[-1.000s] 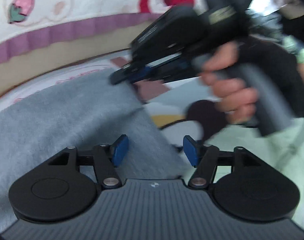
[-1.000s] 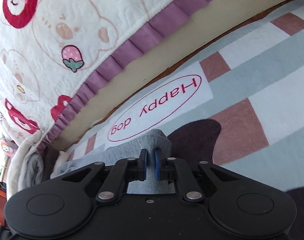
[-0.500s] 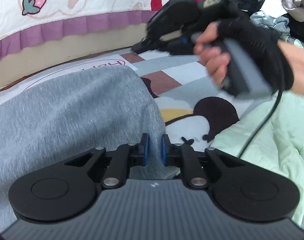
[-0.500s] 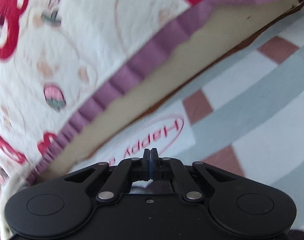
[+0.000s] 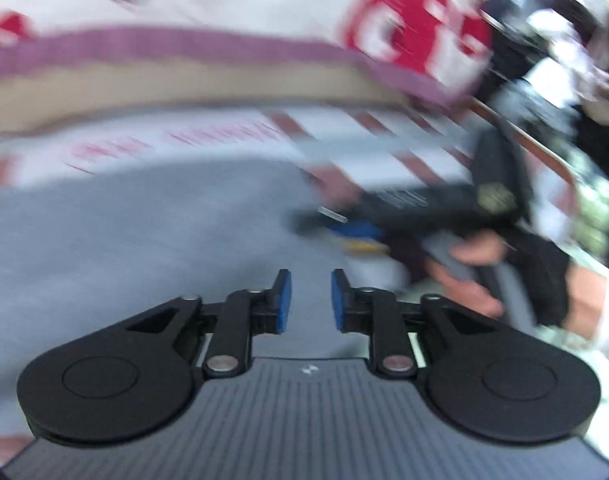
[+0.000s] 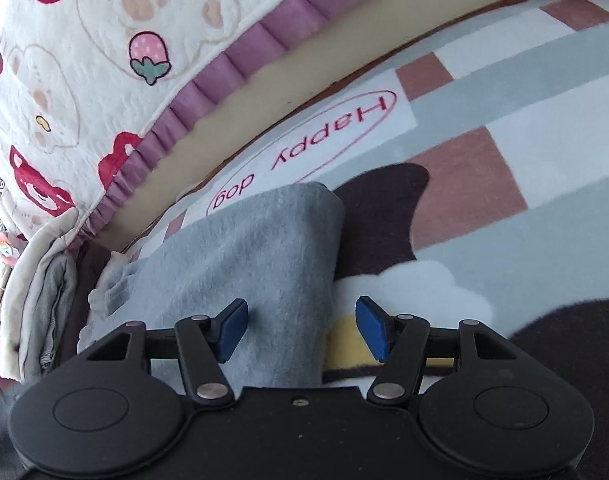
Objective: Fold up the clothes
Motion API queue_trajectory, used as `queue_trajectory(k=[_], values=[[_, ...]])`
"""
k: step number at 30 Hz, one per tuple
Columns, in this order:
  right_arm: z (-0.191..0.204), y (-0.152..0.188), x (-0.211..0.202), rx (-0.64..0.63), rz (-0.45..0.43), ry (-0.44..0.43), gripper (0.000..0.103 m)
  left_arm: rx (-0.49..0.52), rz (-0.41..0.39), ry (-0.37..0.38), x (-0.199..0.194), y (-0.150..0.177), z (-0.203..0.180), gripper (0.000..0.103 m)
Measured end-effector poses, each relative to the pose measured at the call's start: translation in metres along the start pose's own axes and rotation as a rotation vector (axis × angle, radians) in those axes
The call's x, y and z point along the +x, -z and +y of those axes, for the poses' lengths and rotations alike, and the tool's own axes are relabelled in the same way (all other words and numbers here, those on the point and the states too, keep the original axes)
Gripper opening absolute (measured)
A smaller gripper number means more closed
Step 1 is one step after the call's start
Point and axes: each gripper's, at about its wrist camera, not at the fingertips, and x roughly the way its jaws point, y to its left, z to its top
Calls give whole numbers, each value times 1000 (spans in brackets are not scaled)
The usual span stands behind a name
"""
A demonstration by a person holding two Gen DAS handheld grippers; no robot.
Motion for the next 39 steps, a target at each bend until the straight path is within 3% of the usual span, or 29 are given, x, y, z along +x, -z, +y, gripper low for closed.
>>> queue_trajectory(k=[4,6,8,9,10,11,13,16,20,21,22,23,26,31,34,36,37,39], values=[[6,-2,4,-42,9,-1,66,-98,24,-324,9,3,72,23],[4,1,4,-28,4,-15,66,-77,1,-413,9,5,90,11],[1,6,2,6,15,-44,66,-46,-14,-521,11,5,107,12],[-1,10,1,22,24,-60,66,-10,-7,-613,13,2,111,18],[-1,14,0,37,43,-80,66,18,4,-693,16,0,116,19],[-2,18,-1,51,64,-100,66,9,13,-720,16,-2,124,19],[-1,29,2,71,113,-146,66,-91,2,-655,2,-4,141,19],[-3,40,5,106,137,-204,67,-250,-82,-466,-36,-2,143,21],[-8,37,15,187,103,-254,66,-218,-146,-303,-53,17,114,52],[-5,35,17,183,86,-257,38,-202,-136,-284,-47,25,110,61],[4,33,16,133,59,-249,23,-186,-122,-272,-42,31,107,65],[12,30,13,103,28,-253,23,-167,-104,-276,-35,34,105,67],[46,14,-15,66,-54,-320,22,-165,-97,-280,-22,39,105,64],[108,-3,-73,-68,-118,-333,21,-266,-130,-154,-27,24,89,56],[112,-4,-120,-84,-169,-281,21,-285,-117,-28,-16,16,60,55],[103,0,-142,-74,-201,-197,21,-283,-94,40,3,17,35,55],[95,4,-147,-67,-191,-123,21,-248,-67,39,15,18,20,55],[81,10,-156,-53,-170,23,21,-156,10,-51,32,18,2,55]])
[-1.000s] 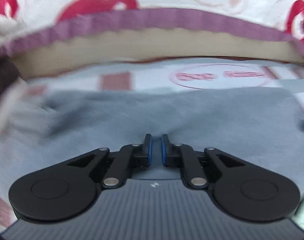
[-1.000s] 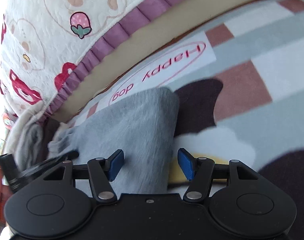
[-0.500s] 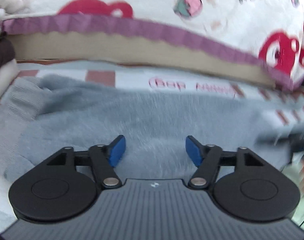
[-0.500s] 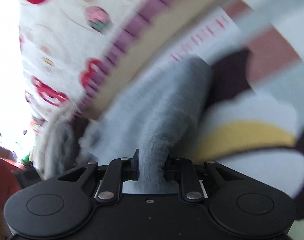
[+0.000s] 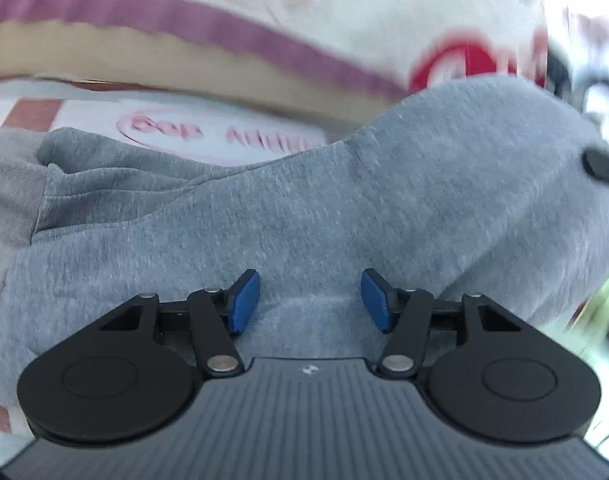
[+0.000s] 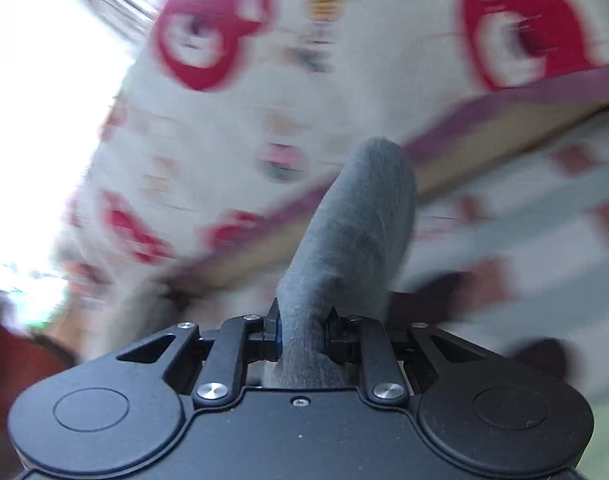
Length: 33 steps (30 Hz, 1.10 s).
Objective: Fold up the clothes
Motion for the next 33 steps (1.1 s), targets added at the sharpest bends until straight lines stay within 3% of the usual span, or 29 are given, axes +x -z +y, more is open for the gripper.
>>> queue_trajectory(k=[2,5,6,8,10,11,14,17,19,22,24,27,33], values=[[-18,11,1,49,28,92,21,38,9,-110,1,-1,5,55],[-23,24,12,57,42,120,21,65,-36,-310,-13,-8,46,55],[-15,24,15,17,41,124,21,48,-46,-347,-18,-12,67,44],[4,16,19,-52,38,111,21,-118,-93,-277,-35,-17,118,22],[22,10,23,-107,37,87,21,-375,-150,-150,-59,-13,163,21],[34,7,27,-153,43,86,21,-396,-174,-165,-69,-12,169,21],[66,2,48,-251,72,60,21,-292,-210,-269,-102,-12,161,36],[97,-3,73,-313,105,-3,21,-336,-233,-132,-131,1,167,40],[119,-2,91,-364,135,-41,21,-372,-192,-155,-137,15,168,40],[156,5,124,-492,191,-73,21,-423,-77,-265,-134,37,184,36],[178,16,150,-576,227,-60,21,-530,-74,-200,-132,52,204,36],[193,32,183,-596,272,-69,21,-649,-99,-88,-126,64,227,36],[218,58,205,-679,297,-102,21,-684,-121,-19,-113,65,238,35]])
